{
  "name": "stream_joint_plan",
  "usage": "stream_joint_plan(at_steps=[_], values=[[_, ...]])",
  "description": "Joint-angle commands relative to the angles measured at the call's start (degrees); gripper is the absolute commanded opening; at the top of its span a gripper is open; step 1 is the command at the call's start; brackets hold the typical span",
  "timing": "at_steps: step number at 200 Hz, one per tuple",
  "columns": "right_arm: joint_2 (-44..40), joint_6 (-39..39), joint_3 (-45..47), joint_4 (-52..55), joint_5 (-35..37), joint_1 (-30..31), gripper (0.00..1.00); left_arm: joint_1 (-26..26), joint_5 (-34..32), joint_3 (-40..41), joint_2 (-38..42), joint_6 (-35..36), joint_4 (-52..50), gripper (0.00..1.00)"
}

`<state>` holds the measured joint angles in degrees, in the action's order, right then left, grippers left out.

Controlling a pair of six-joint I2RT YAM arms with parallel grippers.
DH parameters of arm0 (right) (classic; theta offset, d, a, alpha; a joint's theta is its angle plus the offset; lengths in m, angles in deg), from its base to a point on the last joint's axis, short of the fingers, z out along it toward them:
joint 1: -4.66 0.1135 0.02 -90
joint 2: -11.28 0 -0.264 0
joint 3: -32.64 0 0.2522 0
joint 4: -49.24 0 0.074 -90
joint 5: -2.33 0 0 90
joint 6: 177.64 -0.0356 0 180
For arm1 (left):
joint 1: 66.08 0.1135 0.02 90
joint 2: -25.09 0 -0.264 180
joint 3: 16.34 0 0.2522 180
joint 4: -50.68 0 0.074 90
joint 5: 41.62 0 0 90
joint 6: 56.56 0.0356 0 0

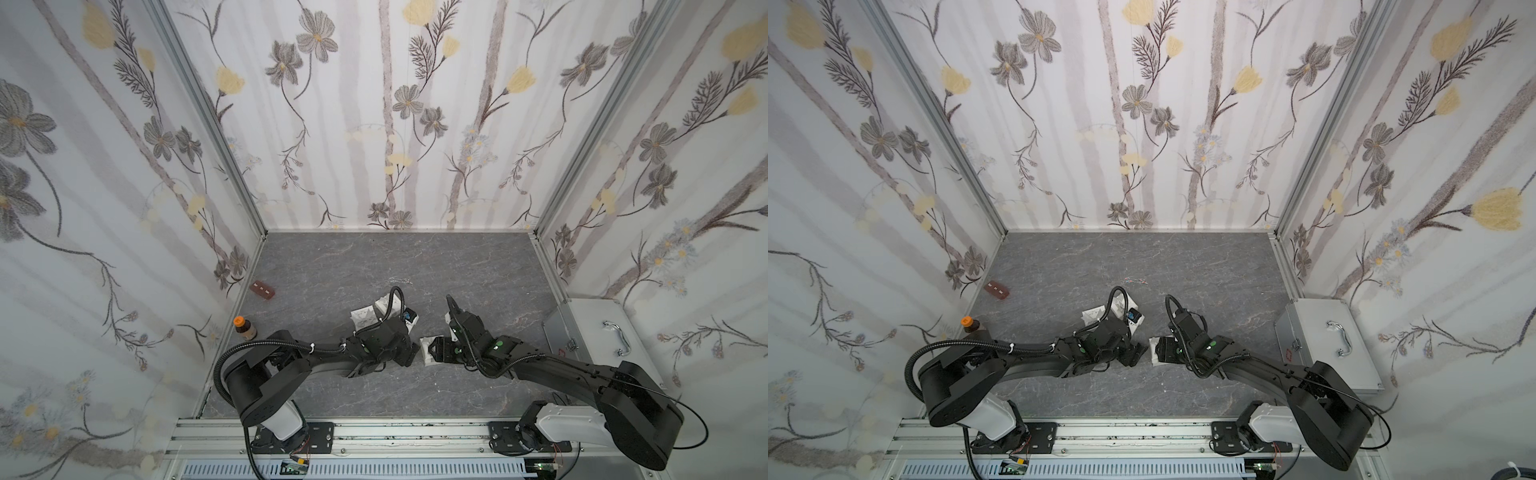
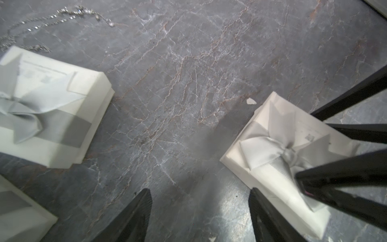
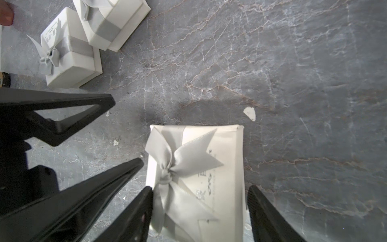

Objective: Take the necklace out of the lift-off lid jewelry box
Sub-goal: Close the lid on the jewelry box.

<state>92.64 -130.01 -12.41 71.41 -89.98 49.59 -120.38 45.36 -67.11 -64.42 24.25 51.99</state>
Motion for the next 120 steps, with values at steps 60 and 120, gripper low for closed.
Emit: stream_joint_plan(at_steps=[60,120], values=[[-0.79,0.44,2.19,-3.22,0.72,-0.02,0.68,0.51,-1.90,-1.02,2.72,1.36,-3.33,0.75],[-4.72,1.67,-0.05,1.39,3.54,-0.06,0.71,1.31,-2.99,-1.36,7.35,1.32,-6.86,0.76]])
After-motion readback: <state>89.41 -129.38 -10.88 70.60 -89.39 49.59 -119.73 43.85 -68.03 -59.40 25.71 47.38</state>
